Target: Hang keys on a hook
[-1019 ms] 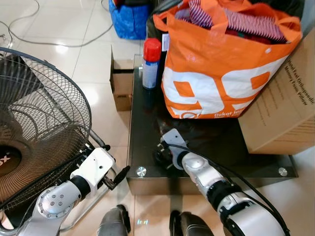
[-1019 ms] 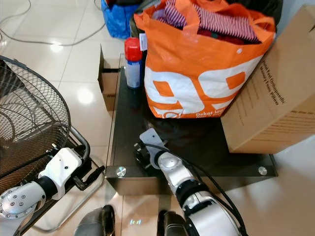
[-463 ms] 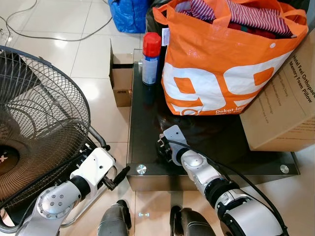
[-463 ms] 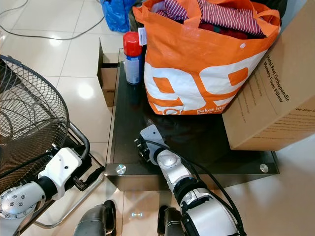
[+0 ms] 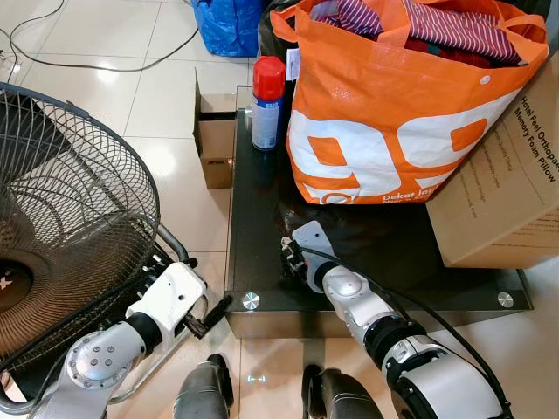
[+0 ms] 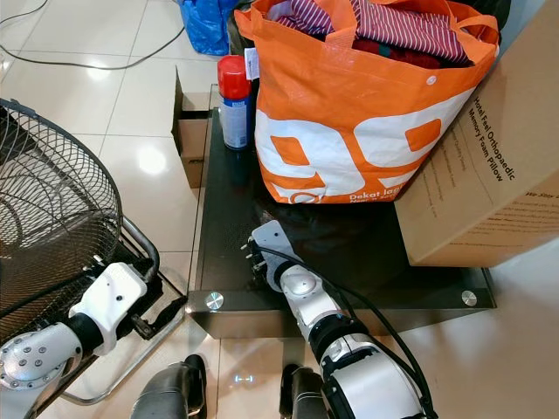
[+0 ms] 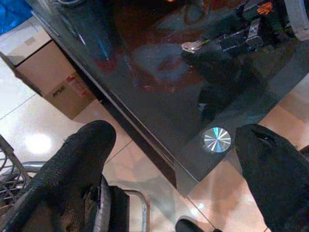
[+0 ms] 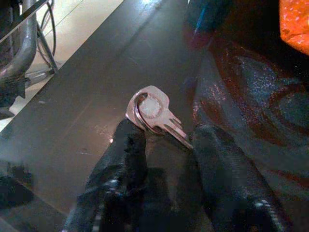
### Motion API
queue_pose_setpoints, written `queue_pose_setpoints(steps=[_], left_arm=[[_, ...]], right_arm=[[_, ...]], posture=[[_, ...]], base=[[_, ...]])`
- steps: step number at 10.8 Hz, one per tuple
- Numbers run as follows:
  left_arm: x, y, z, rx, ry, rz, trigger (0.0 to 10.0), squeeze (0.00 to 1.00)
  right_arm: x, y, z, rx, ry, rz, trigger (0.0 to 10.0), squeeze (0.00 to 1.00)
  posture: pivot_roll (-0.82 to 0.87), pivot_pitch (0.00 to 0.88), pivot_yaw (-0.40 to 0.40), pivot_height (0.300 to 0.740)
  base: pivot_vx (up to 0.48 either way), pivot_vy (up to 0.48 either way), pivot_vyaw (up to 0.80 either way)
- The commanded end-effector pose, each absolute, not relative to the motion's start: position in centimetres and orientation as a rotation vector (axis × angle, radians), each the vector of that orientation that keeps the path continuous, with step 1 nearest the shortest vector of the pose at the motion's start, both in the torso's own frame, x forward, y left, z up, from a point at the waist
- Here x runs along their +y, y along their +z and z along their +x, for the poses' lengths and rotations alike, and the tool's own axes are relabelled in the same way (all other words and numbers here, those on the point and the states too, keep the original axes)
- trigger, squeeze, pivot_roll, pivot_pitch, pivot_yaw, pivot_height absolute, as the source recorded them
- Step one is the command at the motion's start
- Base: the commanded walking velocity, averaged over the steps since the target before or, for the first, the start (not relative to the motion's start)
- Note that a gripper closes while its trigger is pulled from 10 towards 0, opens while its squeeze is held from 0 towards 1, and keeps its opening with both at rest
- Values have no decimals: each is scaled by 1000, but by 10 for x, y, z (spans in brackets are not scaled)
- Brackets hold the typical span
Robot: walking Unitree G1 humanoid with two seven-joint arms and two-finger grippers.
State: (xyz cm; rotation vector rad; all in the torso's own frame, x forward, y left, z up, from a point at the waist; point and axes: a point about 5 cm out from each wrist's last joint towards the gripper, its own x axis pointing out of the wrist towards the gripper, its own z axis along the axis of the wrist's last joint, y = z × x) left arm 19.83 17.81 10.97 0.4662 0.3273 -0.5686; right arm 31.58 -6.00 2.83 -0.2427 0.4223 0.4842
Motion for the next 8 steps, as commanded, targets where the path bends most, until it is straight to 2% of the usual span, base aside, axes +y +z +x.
queue_pose_setpoints(steps=[1,5,8], left_arm=[[174,110,194,333,-593,462,10000,0],[174,111,197,329,-596,463,10000,0],[175,112,199,322,-585,463,10000,0]], right_arm=[[-65,17,309,481,481,-254,0,0],[-70,17,310,476,472,-235,0,0],[-94,15,304,430,515,-231,0,0]], posture=[[85,282,-60,740],[85,280,-57,740],[85,275,-67,740]], base=[[0,0,0],[0,0,0],[0,0,0]])
